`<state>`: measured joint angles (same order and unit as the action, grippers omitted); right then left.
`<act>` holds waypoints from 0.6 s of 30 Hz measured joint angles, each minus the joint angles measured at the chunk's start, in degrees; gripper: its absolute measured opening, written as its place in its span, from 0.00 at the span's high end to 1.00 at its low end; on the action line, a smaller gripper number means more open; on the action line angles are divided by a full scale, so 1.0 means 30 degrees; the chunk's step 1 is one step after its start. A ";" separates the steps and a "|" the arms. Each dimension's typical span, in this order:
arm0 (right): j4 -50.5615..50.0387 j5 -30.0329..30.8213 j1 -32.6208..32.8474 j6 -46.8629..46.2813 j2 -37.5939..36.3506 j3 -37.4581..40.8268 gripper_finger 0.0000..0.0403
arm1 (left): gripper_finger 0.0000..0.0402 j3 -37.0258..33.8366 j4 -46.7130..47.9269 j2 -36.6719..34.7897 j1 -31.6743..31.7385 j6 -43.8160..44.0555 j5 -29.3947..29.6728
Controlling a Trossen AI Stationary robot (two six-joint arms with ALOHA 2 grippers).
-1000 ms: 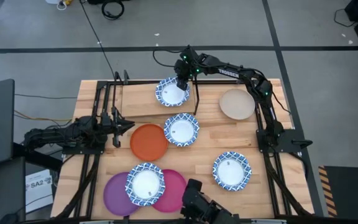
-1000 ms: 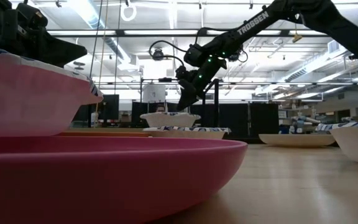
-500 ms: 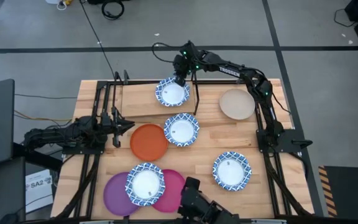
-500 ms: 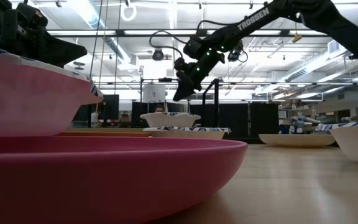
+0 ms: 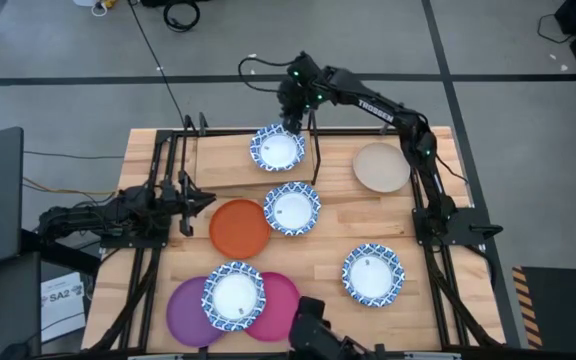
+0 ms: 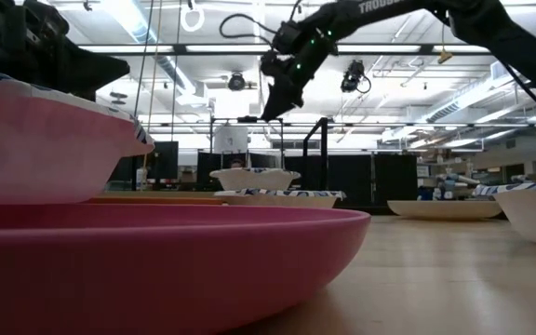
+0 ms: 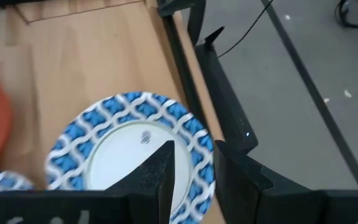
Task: Place and stack plates onto a shelf
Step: Put the orange plate on the shelf
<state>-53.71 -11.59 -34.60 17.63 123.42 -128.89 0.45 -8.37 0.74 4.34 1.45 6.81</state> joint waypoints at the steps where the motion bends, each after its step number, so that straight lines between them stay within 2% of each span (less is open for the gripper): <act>1: -0.0652 -0.0046 0.0139 0.0013 0.0000 -0.0370 0.71 | 0.87 0.0000 -0.0098 0.0005 -0.0003 0.0297 0.0000; 5: -0.2456 -0.0597 0.0960 0.0384 -0.0101 -0.1451 0.71 | 0.87 0.0000 -0.0377 -0.0002 -0.0002 0.1358 0.0000; 18: -0.6041 -0.1028 0.3997 0.1188 -0.2473 -0.1513 0.71 | 0.87 0.0000 -0.0411 -0.0002 -0.0146 0.1889 0.0007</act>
<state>-71.83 -14.68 -22.61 21.19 116.00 -133.43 0.45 -9.61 0.73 3.90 7.11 6.83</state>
